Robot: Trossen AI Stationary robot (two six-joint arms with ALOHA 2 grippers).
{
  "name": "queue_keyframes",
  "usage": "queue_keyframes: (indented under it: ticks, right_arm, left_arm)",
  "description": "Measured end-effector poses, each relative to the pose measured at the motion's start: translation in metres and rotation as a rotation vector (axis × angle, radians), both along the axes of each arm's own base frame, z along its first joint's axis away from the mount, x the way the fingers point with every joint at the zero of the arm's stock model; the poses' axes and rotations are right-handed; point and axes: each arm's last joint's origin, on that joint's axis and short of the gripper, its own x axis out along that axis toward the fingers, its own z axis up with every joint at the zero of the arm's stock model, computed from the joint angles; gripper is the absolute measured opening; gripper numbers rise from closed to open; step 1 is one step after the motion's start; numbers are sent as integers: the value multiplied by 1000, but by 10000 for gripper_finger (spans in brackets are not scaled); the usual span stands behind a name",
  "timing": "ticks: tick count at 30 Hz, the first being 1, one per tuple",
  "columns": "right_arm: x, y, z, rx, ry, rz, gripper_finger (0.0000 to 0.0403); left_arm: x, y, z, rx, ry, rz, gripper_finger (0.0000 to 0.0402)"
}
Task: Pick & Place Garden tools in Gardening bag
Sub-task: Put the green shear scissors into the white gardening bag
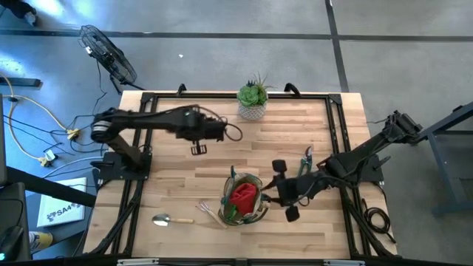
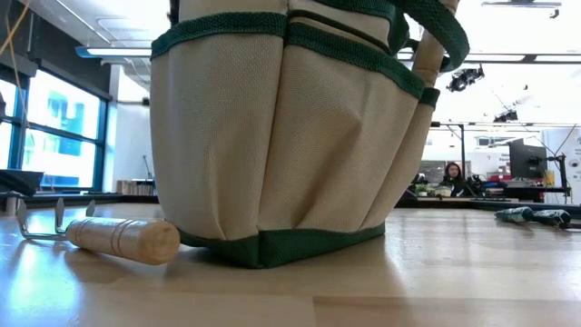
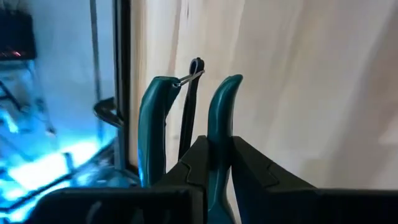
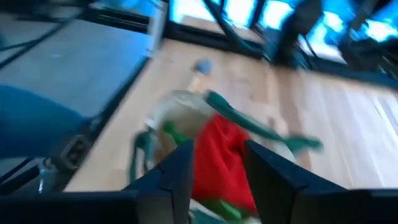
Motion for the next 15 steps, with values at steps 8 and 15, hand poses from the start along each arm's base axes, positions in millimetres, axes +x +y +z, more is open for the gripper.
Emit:
queue_keyframes:
  ticks: [8,15]
  right_arm:
    - [-2,6,-1,9,26,221,101]
    - [-6,10,-2,56,68,293,97]
  left_arm:
    - [-27,-88,58,-93,-435,-51,34]
    - [-42,-170,68,-81,-786,-127,34]
